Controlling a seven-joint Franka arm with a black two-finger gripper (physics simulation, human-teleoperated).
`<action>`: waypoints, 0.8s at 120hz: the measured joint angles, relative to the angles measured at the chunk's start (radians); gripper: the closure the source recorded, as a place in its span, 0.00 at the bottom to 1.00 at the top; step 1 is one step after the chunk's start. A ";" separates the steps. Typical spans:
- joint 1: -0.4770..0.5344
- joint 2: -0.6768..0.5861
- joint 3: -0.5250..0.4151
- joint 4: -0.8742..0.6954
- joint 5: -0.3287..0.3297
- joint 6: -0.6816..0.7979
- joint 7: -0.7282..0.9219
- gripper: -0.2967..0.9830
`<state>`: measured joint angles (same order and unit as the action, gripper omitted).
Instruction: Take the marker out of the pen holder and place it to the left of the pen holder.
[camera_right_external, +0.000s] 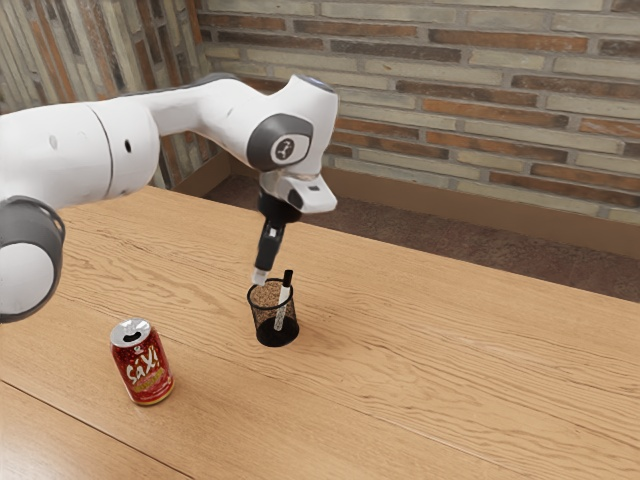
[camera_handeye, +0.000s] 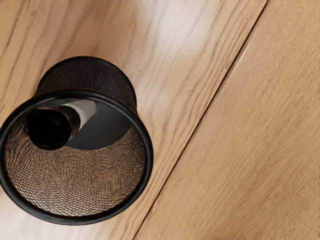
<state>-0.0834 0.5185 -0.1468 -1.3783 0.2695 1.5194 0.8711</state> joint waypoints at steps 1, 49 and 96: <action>0.000 0.001 0.002 0.001 -0.003 0.000 0.000 0.23; -0.003 0.069 0.053 0.073 -0.175 0.016 -0.045 0.23; -0.009 0.137 0.076 0.133 -0.182 0.050 -0.085 0.40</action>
<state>-0.0920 0.6559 -0.0706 -1.2456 0.0878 1.5698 0.7857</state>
